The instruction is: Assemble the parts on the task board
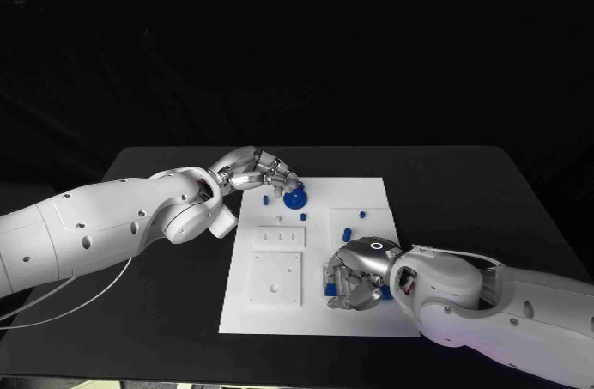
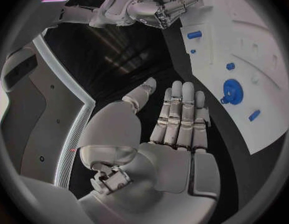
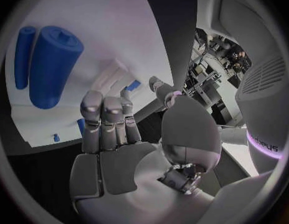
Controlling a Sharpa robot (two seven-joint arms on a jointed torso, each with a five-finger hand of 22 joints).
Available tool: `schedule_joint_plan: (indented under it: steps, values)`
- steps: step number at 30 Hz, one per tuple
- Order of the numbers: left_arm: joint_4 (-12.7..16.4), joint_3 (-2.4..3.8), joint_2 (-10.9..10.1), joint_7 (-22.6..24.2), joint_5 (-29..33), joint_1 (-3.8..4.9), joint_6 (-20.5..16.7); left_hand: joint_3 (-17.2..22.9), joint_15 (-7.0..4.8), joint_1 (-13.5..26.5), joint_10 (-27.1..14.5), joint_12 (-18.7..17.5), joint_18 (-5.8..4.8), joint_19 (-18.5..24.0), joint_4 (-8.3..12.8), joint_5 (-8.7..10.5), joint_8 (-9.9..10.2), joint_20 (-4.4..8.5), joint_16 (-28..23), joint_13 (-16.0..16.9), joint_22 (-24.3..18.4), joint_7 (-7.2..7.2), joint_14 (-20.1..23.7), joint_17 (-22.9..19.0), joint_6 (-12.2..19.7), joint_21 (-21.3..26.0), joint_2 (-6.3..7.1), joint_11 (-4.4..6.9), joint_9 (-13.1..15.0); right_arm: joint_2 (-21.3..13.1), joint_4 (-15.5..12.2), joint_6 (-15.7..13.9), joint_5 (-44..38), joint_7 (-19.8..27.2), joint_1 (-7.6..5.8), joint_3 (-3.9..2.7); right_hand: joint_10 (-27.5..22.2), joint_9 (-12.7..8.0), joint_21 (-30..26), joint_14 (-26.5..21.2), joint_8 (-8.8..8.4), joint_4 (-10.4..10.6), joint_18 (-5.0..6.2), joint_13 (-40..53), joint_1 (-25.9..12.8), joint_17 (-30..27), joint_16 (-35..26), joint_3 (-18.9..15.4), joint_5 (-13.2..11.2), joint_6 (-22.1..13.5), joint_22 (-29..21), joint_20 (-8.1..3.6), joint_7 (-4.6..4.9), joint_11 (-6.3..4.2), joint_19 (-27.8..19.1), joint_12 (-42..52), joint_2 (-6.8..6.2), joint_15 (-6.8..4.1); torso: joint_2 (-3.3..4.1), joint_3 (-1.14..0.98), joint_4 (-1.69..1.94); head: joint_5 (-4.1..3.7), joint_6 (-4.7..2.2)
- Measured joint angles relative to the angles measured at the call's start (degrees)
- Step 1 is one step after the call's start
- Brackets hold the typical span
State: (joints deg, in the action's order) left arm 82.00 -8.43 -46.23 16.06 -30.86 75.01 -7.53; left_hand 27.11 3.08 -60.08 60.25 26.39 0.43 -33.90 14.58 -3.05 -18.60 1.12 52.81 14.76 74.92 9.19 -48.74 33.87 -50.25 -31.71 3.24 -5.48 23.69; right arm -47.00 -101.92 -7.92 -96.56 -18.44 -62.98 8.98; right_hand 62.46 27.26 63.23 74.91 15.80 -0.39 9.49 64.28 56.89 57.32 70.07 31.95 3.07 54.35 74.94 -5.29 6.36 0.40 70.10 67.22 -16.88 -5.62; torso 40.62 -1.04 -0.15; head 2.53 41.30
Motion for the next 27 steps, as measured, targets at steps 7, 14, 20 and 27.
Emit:
schedule_joint_plan:
  steps: [7,14,20,27]
  values:
    - [0.00,0.00,0.00,-0.01,0.04,0.00,0.00,0.16,0.00,0.00,0.01,0.00,0.00,0.00,-0.15,0.00,0.00,0.00,0.00,0.00,0.00,0.00,0.00,0.00,0.00,0.00,0.00,-0.01,-0.05,-0.56,-0.47,-1.02,0.20,0.45,0.00,-0.03,0.00,0.12,0.00,-0.20,0.34,-0.30,0.00,-0.06,1.26,0.00,0.00,-0.22,0.00,0.40,0.00,-0.12,-0.02,0.00,0.32,0.00,0.10,-0.22,0.00,0.01,-0.01,0.00,0.01]
    - [0.00,0.00,-0.03,-0.02,0.08,0.00,0.00,0.16,0.00,0.00,0.01,0.00,0.00,0.00,-0.15,0.00,0.00,0.00,0.00,0.00,0.00,0.00,0.00,0.00,0.00,0.00,0.00,-0.01,-0.05,-0.88,-0.69,-1.67,0.18,0.83,0.00,0.00,0.00,0.19,0.00,-0.19,0.51,-0.80,0.00,-0.12,1.88,-0.01,0.00,0.00,0.00,0.61,0.00,-0.04,-0.01,0.00,0.43,0.00,0.07,-0.22,0.00,0.03,-0.01,0.00,0.02]
    - [0.00,0.00,-0.04,-0.04,0.10,-0.01,0.00,0.16,0.00,0.00,0.01,0.00,0.00,0.00,-0.15,0.00,0.00,0.00,0.00,0.00,-0.01,0.00,0.00,0.00,0.00,0.00,0.00,-0.01,-0.05,-1.01,-0.93,-1.88,0.18,1.13,0.00,-0.02,0.21,0.19,0.00,0.00,0.53,-1.12,0.00,-0.12,2.41,-0.01,0.00,0.31,0.00,1.01,0.00,-0.03,-0.16,-0.21,0.44,-0.01,0.14,-0.41,-0.01,0.06,0.01,0.01,-0.03]
    - [0.00,0.00,-0.07,-0.06,0.12,-0.01,0.00,0.16,0.00,0.00,0.01,0.00,0.00,0.00,-0.15,0.00,0.00,0.00,0.00,0.01,-0.01,0.00,0.00,-0.05,0.00,0.00,0.00,-0.01,-0.04,-1.14,-1.22,-1.85,0.51,1.48,-0.06,-0.09,0.21,0.17,0.00,0.01,0.50,-1.28,0.00,-0.18,2.87,-0.01,0.00,0.48,0.00,1.09,0.00,0.06,-0.11,-0.21,0.53,-0.01,0.15,-0.42,-0.01,0.05,0.01,0.07,-0.07]
